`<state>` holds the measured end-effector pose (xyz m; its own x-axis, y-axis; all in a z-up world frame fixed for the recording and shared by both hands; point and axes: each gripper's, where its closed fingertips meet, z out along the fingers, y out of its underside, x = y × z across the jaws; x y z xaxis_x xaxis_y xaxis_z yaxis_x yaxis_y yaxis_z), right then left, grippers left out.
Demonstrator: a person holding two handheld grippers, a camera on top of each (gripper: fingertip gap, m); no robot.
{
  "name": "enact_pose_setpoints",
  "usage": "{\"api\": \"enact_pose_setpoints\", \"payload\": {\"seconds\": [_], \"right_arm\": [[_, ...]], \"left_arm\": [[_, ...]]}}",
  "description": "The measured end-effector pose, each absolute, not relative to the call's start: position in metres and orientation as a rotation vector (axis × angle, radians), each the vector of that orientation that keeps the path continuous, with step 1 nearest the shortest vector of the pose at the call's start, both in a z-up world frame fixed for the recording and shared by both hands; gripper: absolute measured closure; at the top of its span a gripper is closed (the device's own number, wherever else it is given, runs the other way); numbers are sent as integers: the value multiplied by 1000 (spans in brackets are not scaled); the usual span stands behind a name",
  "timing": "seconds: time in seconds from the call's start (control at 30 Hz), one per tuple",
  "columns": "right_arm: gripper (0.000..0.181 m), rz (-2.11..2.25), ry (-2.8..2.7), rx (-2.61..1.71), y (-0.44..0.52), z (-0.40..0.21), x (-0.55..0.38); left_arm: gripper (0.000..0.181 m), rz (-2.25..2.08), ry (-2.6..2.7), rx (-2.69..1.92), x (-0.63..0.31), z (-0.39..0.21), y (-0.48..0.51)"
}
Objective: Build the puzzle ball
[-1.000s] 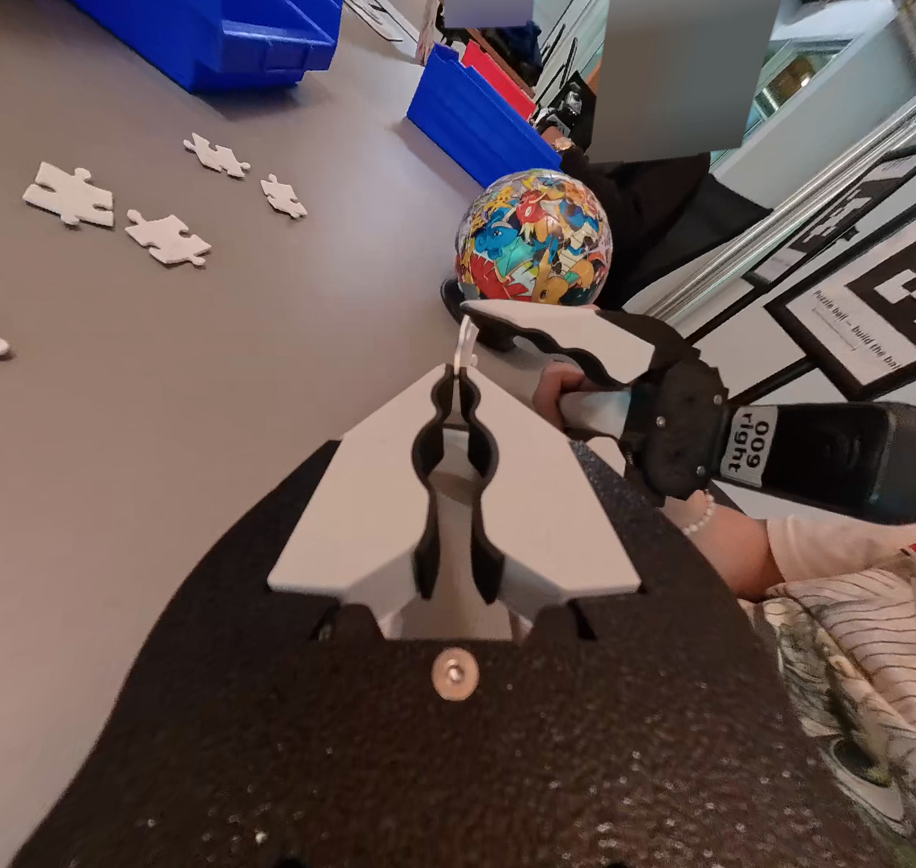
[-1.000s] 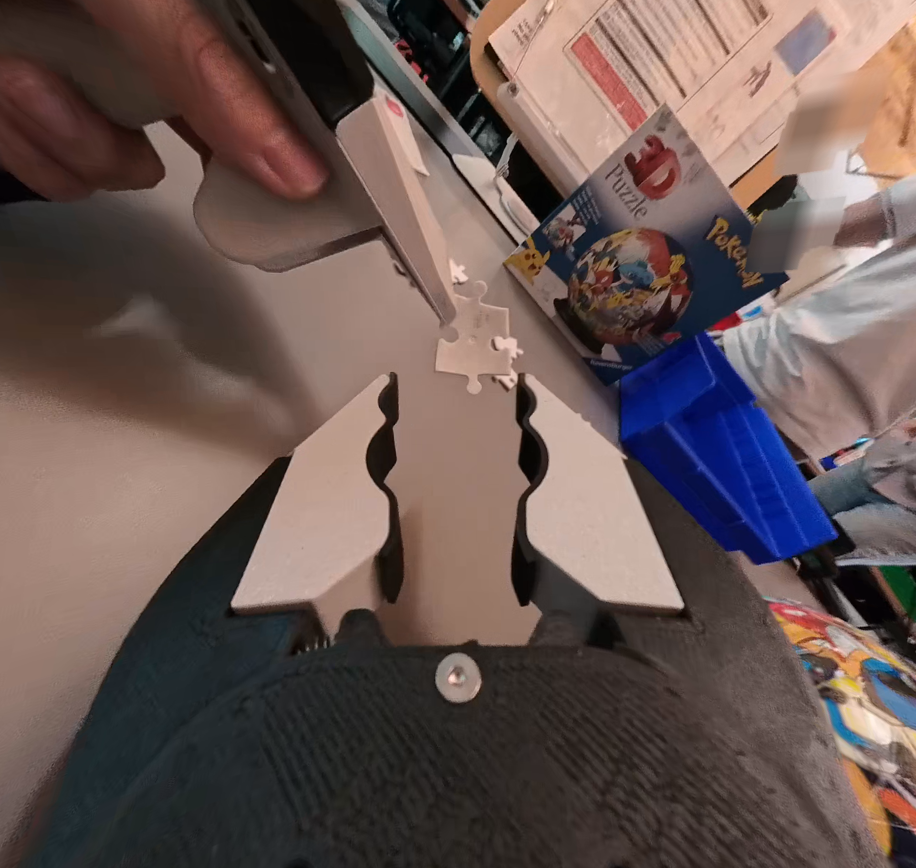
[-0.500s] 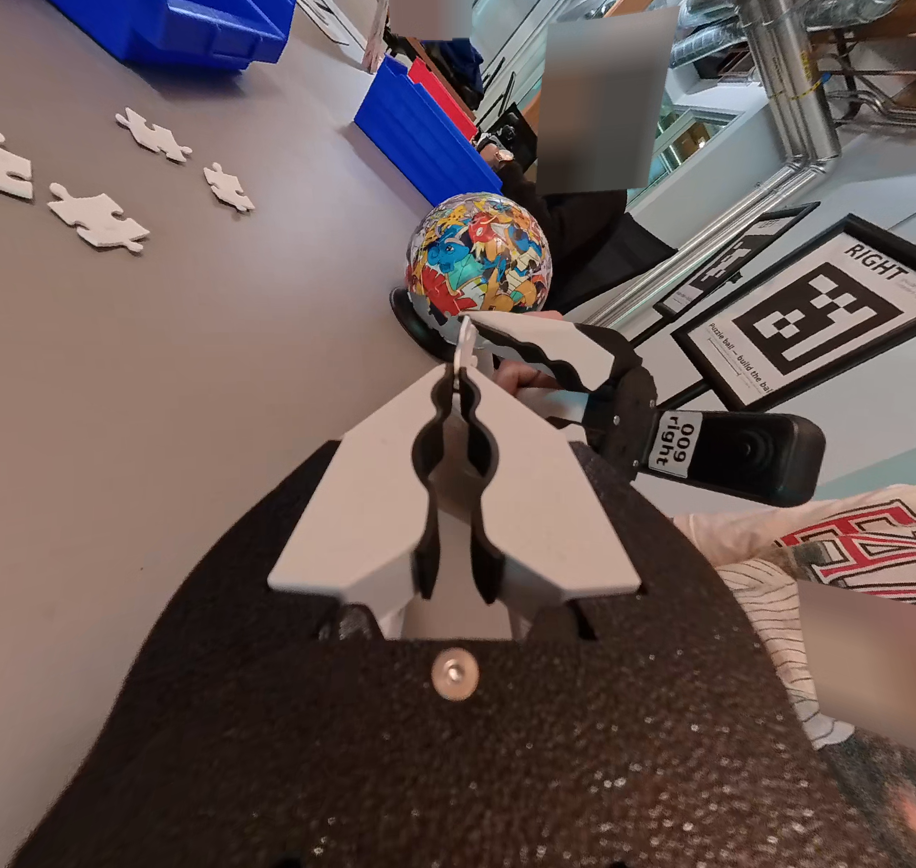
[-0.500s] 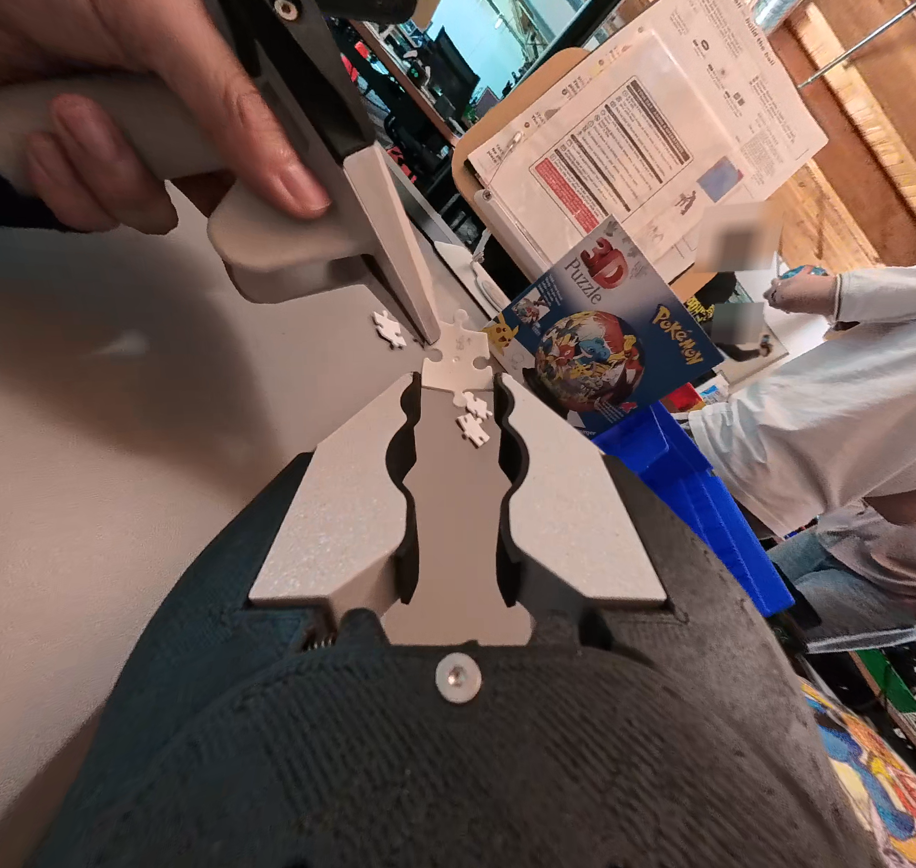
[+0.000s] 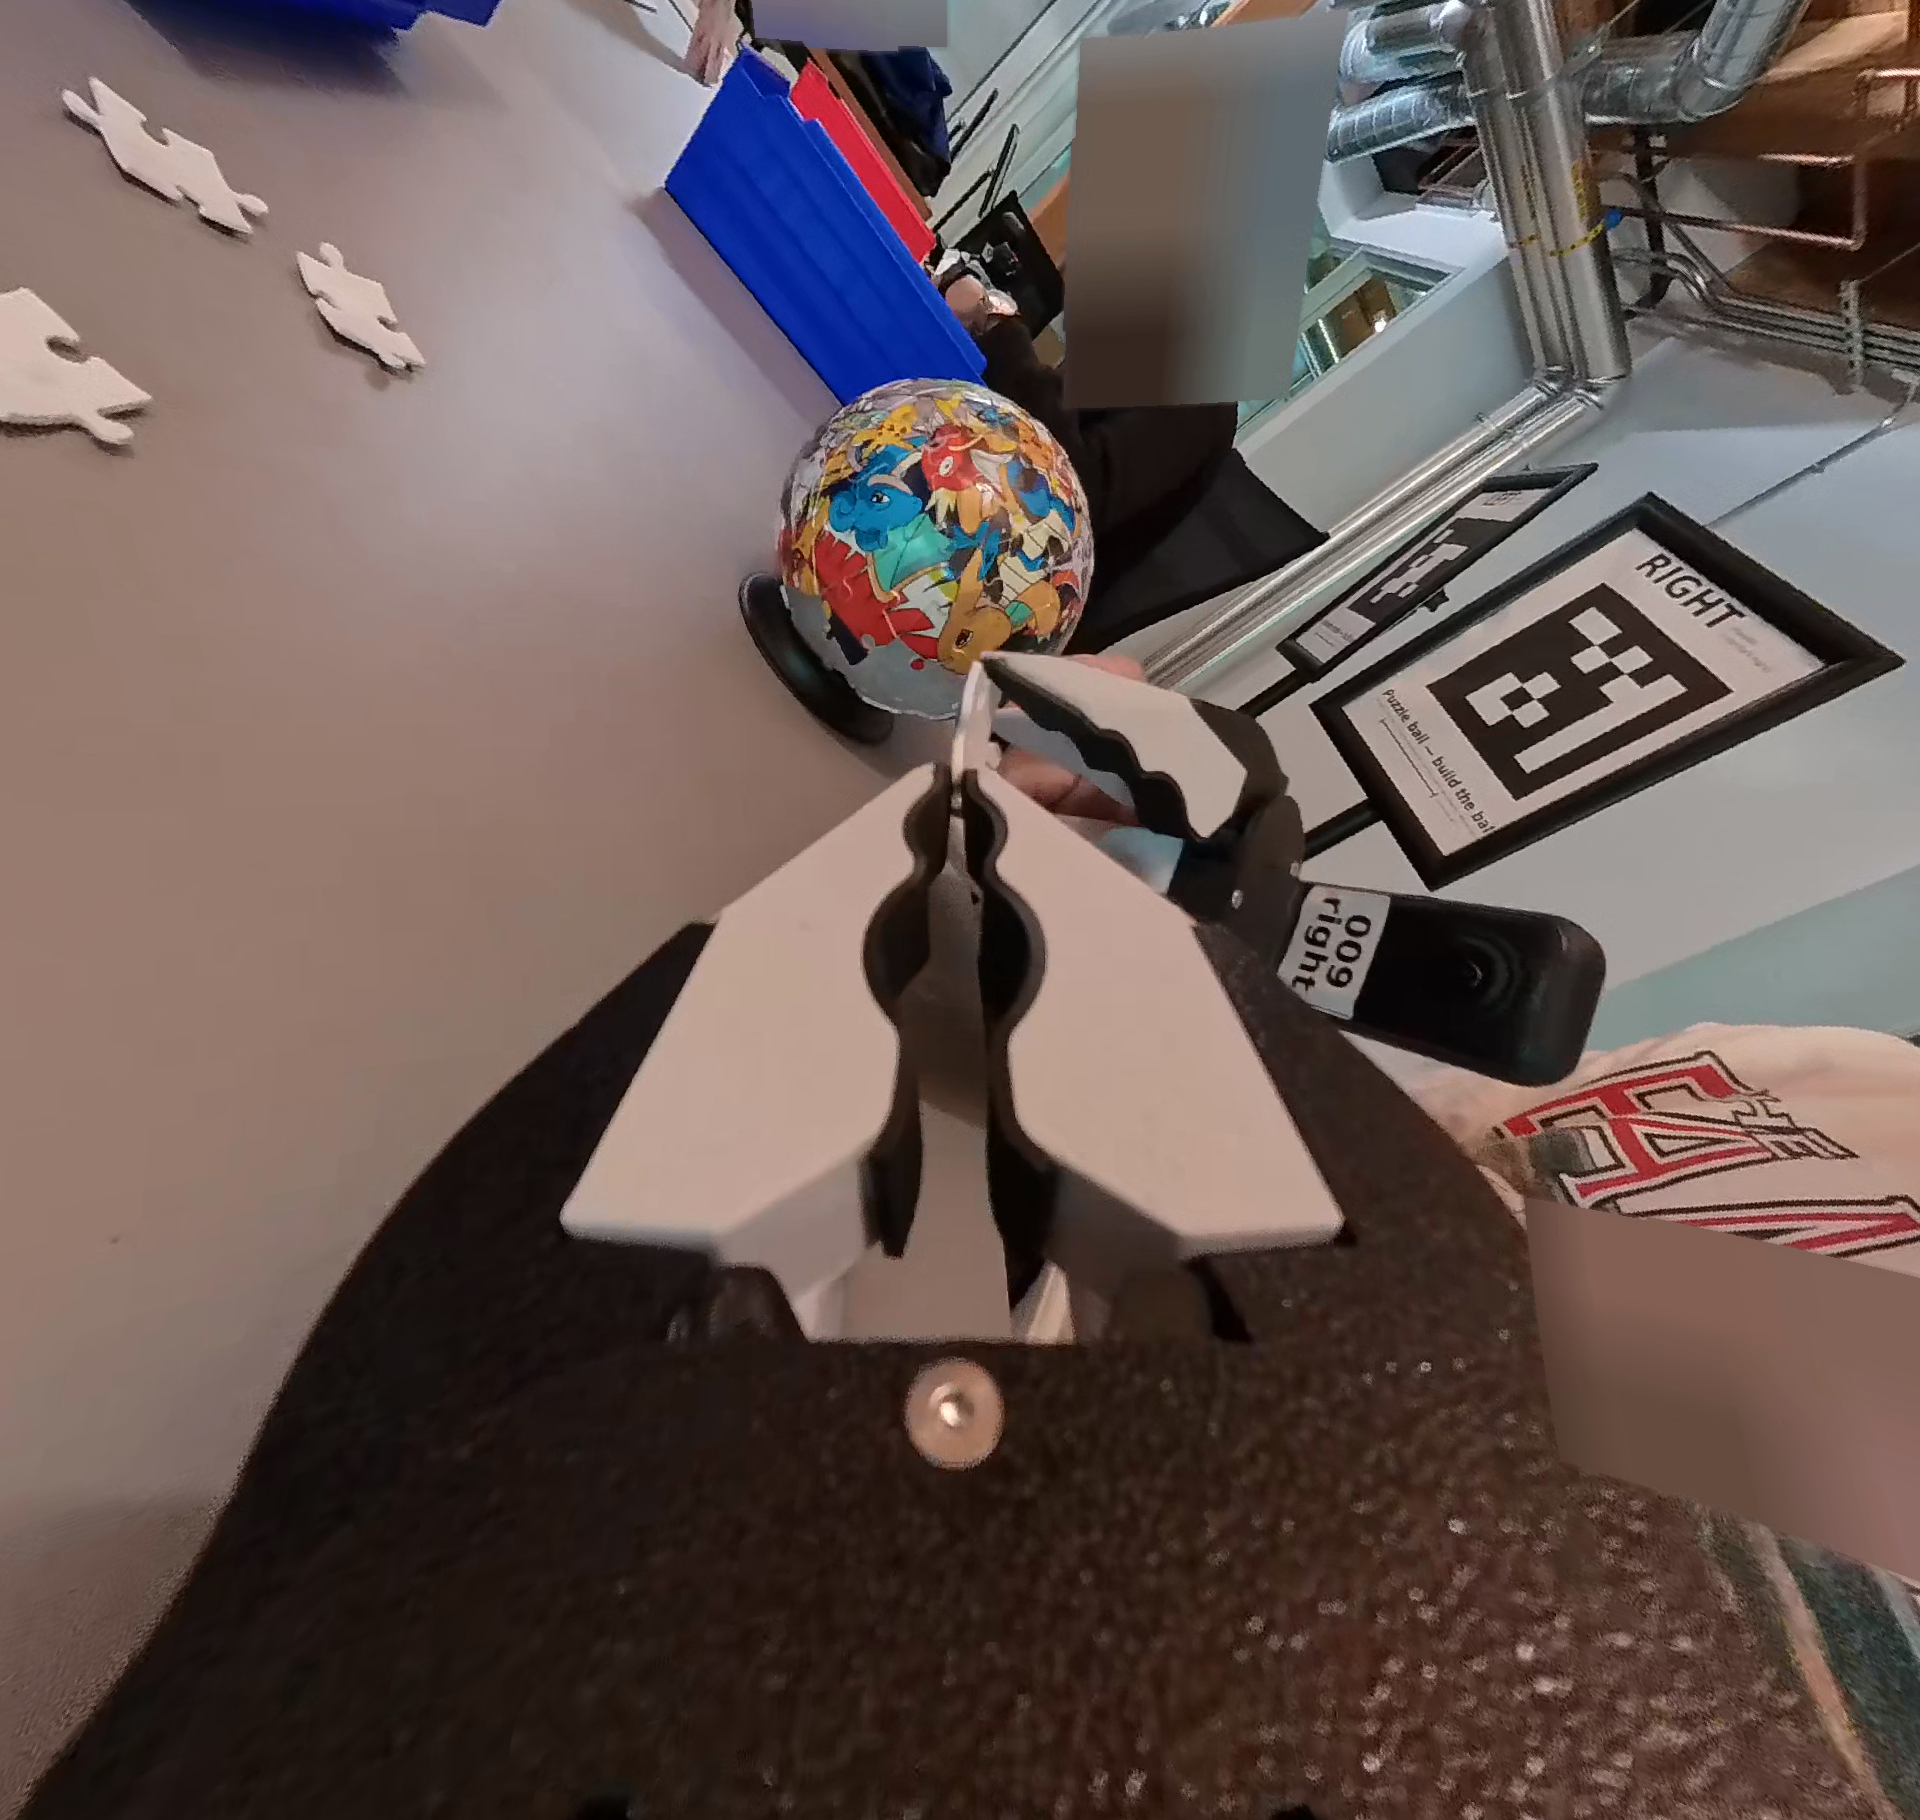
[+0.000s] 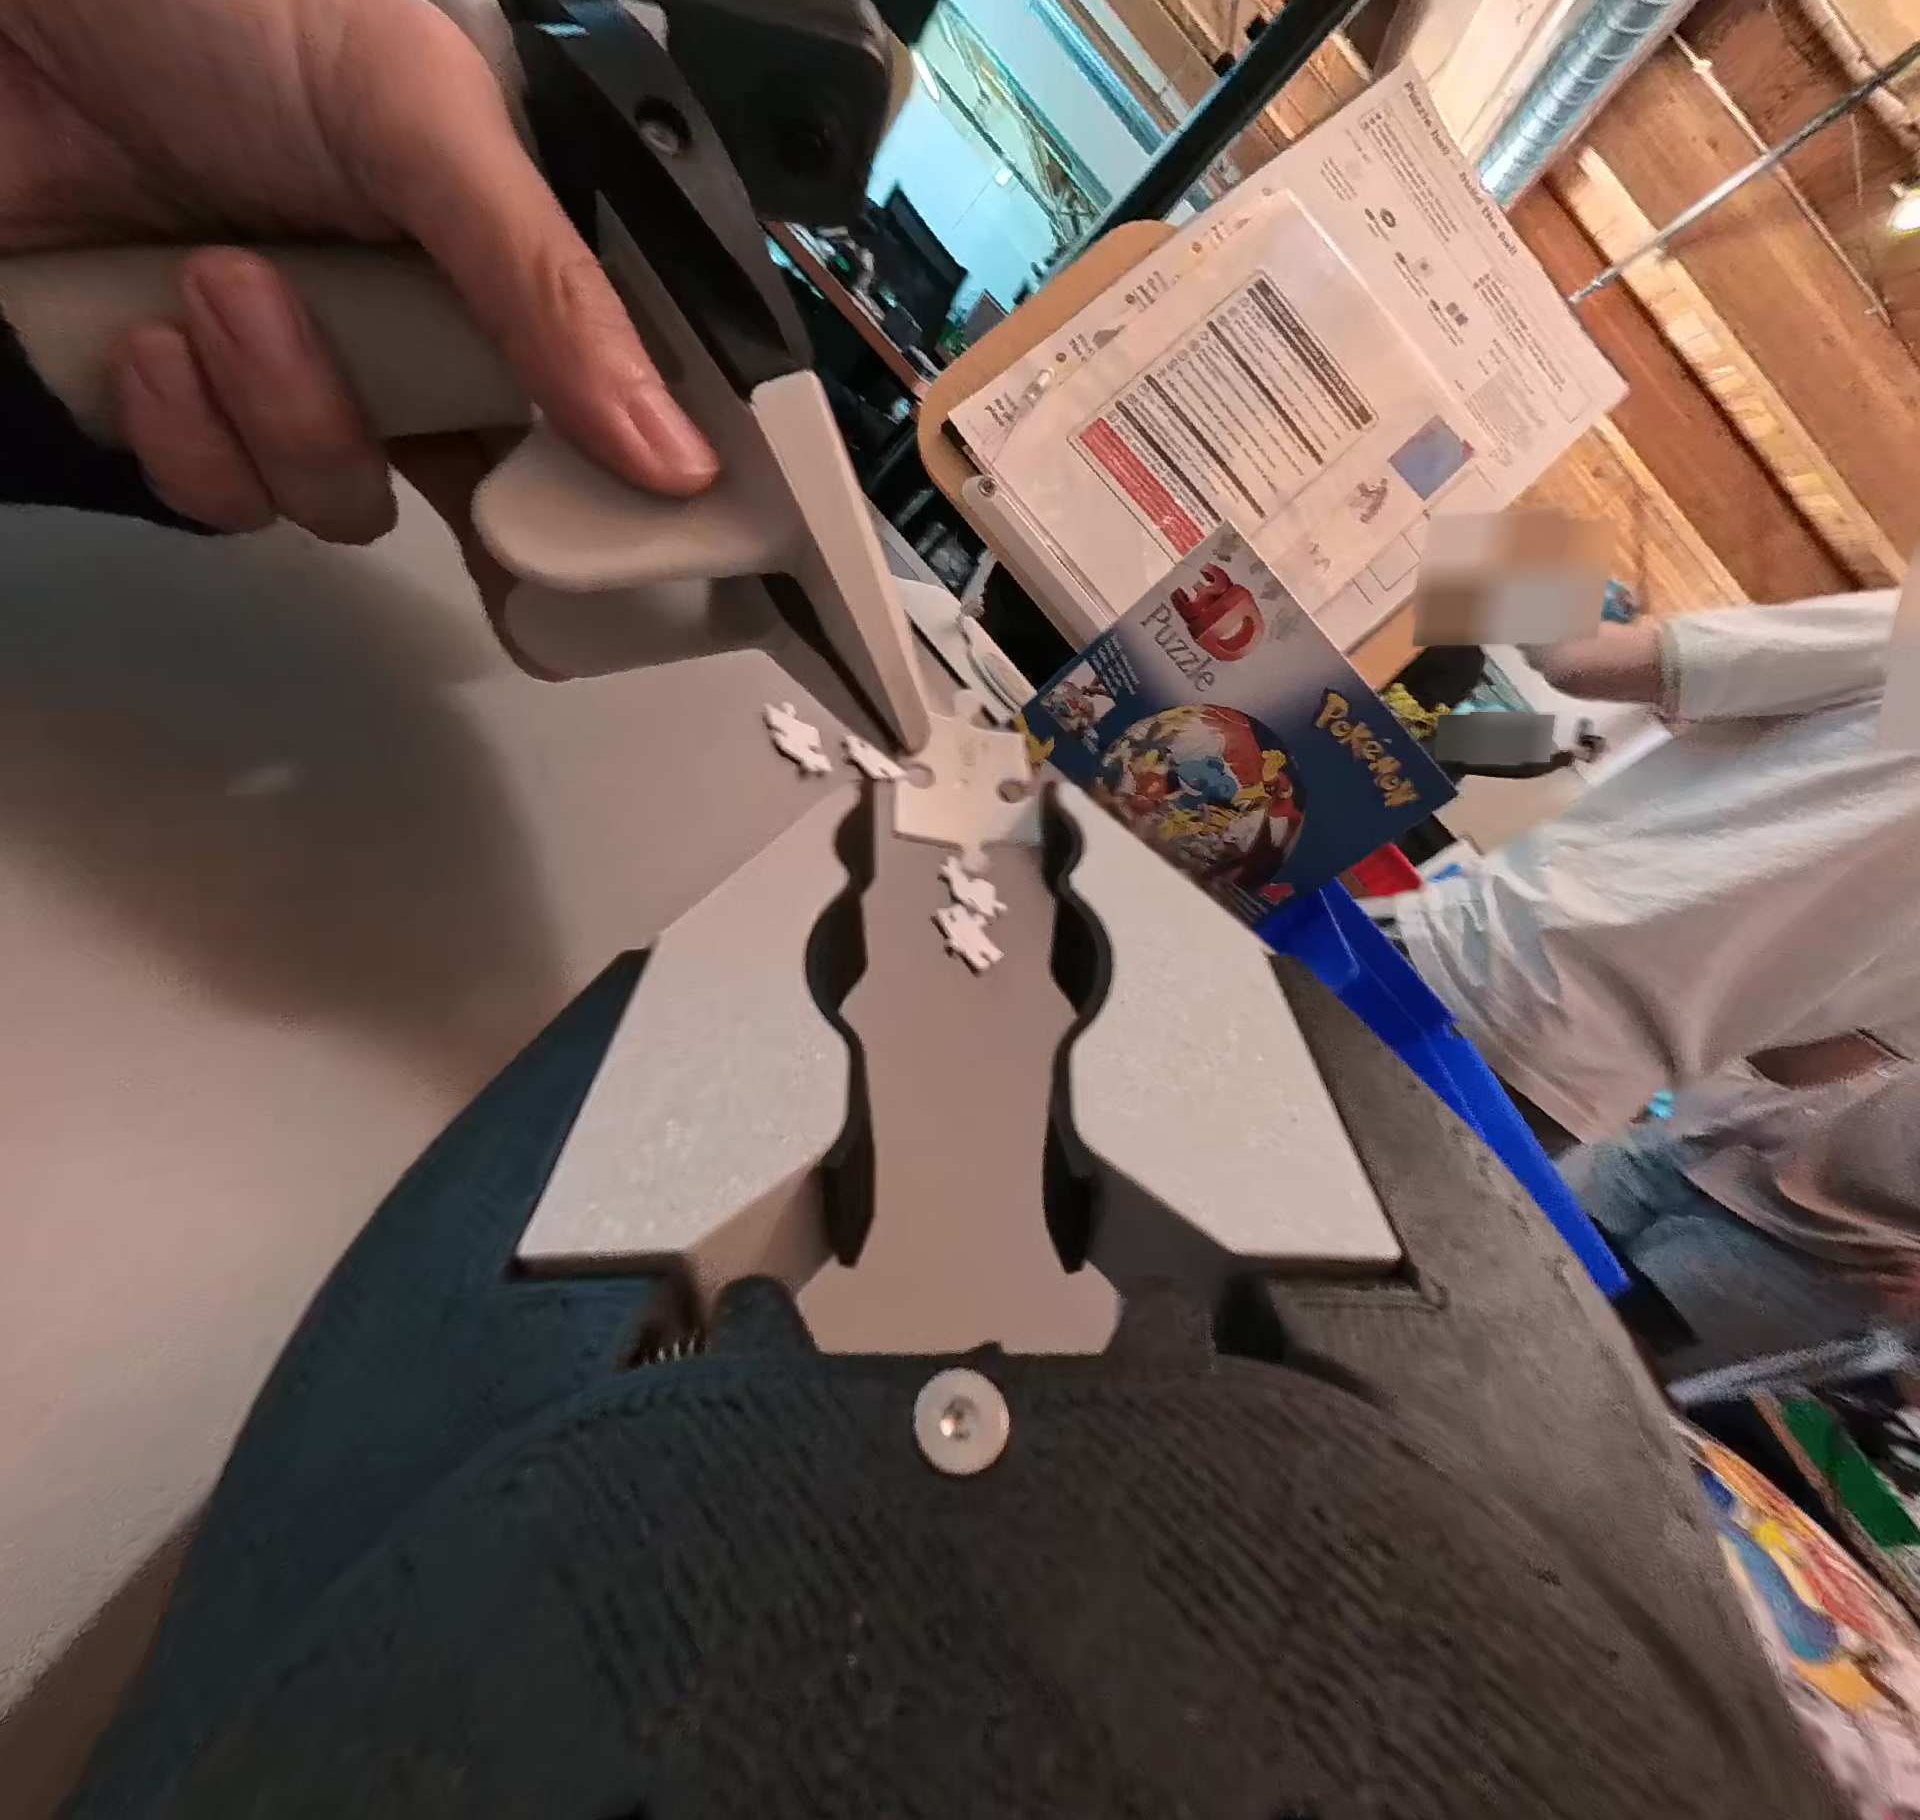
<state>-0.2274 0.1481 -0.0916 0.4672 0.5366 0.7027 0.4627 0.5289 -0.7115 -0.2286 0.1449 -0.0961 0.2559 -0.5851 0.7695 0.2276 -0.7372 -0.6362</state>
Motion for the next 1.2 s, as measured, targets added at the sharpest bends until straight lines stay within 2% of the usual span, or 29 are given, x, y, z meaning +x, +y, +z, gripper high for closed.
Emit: {"api": "enact_pose_setpoints", "payload": {"seconds": [0.17, 0.23, 0.3, 0.47, 0.6, 0.87, 0.97, 1.2], "right_arm": [[155, 48, -1147, -1085, 148, -88, -221], [155, 28, -1158, -1092, 149, -89, -219], [155, -3, -1140, -1129, 152, -92, -216], [156, -63, -1084, -1193, 154, -97, -209], [156, -86, -1077, -1259, 151, -104, -203], [156, 13, -1144, -1434, 142, -125, -186], [156, 47, -1147, -1477, 139, -127, -181], [156, 75, -1181, -1487, 131, -128, -177]], "left_arm": [[181, -1526, 363, -1868, -223, -94, 146], [181, -1412, 406, -1895, -222, -97, 148], [167, -1267, 463, -1937, -222, -102, 150], [169, -936, 600, -1914, -224, -102, 151], [166, -552, 819, -1754, -226, -102, 152], [172, 199, 1343, -1206, -212, -107, 130], [168, 514, 1476, -1015, -209, -114, 131], [167, 668, 1655, -769, -192, -129, 125]]}}
